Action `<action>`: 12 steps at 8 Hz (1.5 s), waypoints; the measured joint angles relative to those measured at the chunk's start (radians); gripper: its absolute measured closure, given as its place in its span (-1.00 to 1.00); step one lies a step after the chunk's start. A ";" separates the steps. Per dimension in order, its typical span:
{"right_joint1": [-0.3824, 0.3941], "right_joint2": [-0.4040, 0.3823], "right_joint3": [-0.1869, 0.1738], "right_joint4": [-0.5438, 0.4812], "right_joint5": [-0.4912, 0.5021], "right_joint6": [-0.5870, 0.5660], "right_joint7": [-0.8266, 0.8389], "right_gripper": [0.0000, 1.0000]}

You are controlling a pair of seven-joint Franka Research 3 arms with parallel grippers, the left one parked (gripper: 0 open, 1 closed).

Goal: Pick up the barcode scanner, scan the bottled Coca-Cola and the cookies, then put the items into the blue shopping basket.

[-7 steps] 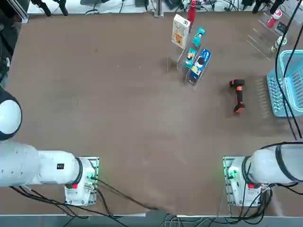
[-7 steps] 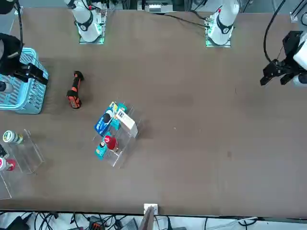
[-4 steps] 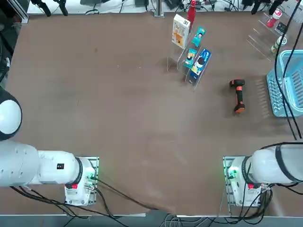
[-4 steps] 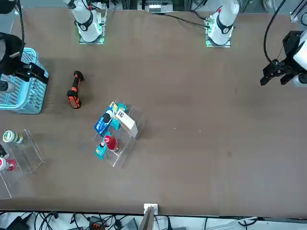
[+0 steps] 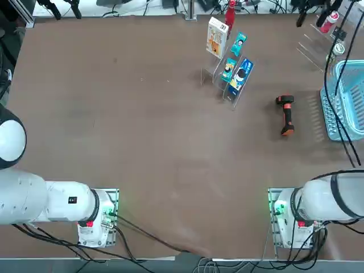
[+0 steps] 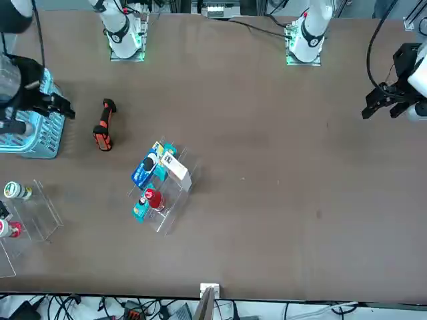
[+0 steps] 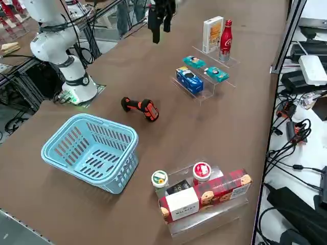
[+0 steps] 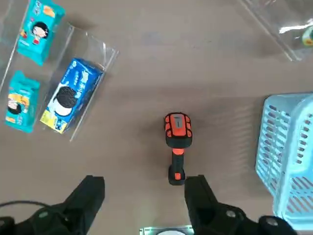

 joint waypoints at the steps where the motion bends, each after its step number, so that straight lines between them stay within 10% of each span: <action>1: 0.010 -0.025 0.001 -0.103 0.000 0.087 0.006 -1.00; 7: 0.013 -0.440 0.001 -0.915 -0.002 0.570 0.170 -1.00; 12: -0.097 -0.464 -0.003 -1.148 -0.007 0.848 0.056 -1.00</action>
